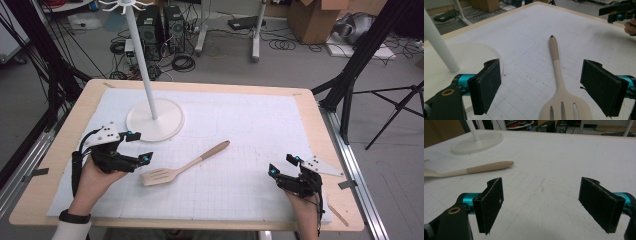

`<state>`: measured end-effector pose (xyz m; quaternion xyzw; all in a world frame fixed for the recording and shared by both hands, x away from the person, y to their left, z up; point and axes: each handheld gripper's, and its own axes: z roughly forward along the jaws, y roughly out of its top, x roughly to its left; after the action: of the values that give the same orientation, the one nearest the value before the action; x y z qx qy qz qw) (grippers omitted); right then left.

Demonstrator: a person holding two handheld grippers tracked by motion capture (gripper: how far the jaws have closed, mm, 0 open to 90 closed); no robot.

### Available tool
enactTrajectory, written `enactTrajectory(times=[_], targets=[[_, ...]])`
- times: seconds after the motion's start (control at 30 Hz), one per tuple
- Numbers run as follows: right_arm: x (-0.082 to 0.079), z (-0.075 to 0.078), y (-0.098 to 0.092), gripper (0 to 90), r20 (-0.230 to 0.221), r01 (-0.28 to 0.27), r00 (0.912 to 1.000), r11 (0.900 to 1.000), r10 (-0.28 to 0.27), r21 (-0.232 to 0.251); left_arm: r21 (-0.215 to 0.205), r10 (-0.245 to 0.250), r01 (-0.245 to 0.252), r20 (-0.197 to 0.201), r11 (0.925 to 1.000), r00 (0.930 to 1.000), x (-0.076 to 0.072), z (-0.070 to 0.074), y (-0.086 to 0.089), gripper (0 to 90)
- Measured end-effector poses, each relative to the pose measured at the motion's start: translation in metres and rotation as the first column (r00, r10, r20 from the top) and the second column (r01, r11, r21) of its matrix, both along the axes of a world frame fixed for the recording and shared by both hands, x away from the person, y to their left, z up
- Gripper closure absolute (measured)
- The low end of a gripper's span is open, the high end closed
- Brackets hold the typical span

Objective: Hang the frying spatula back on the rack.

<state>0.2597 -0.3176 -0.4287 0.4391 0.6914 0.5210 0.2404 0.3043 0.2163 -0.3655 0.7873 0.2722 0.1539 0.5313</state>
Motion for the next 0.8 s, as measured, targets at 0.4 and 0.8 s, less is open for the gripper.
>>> enactTrajectory(times=[0.4, 0.8], targets=[[-0.001, 0.001, -0.007, 18.5, 0.004, 0.008, 1.0, 1.0, -0.008, 0.014, 0.118, -0.056, 0.066, -0.086, 0.9909, 0.9947, 0.022, -0.012, -0.051, 18.2], [-0.002, 0.002, -0.01, 18.4, 0.002, 0.015, 0.9999, 1.0, -0.015, 0.025, 0.205, -0.085, 0.115, -0.15, 0.9719, 0.985, 0.035, -0.024, -0.089, 20.1]])
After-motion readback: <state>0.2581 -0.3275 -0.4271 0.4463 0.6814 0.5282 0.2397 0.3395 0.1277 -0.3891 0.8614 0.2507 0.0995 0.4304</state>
